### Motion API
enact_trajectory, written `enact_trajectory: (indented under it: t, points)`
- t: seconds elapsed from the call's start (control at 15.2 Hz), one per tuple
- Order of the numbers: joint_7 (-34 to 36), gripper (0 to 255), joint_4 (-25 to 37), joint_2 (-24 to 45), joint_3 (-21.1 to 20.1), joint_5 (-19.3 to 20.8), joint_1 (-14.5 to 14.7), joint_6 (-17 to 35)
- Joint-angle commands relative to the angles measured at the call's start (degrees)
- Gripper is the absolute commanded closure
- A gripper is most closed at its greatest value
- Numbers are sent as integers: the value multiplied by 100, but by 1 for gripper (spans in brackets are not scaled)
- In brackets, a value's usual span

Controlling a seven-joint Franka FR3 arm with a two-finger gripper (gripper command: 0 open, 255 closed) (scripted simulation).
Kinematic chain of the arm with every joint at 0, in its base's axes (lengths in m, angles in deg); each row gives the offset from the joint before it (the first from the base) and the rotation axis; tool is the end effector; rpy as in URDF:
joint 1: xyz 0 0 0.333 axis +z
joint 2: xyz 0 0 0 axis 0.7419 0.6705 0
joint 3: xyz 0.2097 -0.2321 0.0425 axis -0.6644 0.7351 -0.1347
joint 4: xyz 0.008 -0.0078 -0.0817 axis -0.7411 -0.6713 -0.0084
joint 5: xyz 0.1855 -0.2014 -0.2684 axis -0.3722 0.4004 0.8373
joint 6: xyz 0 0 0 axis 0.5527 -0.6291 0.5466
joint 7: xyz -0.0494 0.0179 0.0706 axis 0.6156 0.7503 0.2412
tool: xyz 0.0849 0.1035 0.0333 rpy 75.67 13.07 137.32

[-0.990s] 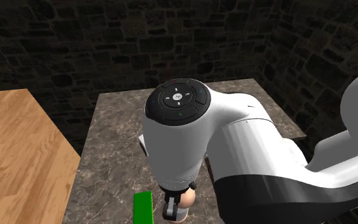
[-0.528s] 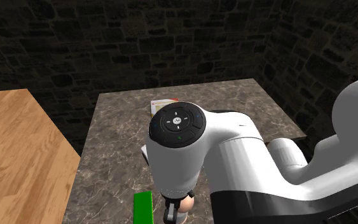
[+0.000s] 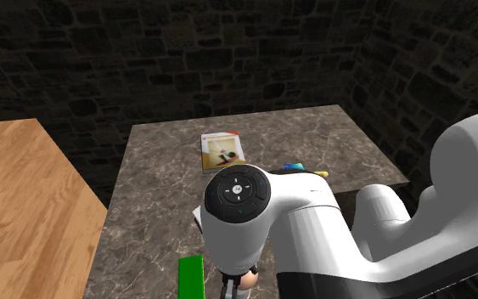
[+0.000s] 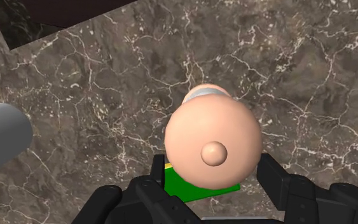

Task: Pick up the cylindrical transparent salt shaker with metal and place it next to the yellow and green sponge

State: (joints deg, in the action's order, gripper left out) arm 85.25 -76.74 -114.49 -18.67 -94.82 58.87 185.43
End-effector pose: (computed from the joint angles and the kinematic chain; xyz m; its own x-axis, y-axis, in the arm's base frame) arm 0.3225 0.2008 0.4523 0.9853 0.1662 0.0408 0.1625 -0.9834 0.0812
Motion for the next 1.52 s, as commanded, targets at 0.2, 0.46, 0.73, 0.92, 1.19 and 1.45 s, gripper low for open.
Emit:
enact_trajectory:
  t: [0.2,0.46,0.73,0.92,1.19,1.45]
  points:
    - [31,255,-293,84,-57,-19,7,380]
    - [31,255,-293,84,-57,-19,7,380]
    - [31,0,-293,84,-57,-19,7,380]
    - [31,0,-293,84,-57,-19,7,380]
    - [22,0,22,-18,-14,-12,14,-35]
    - [19,0,325,-77,19,0,13,-395]
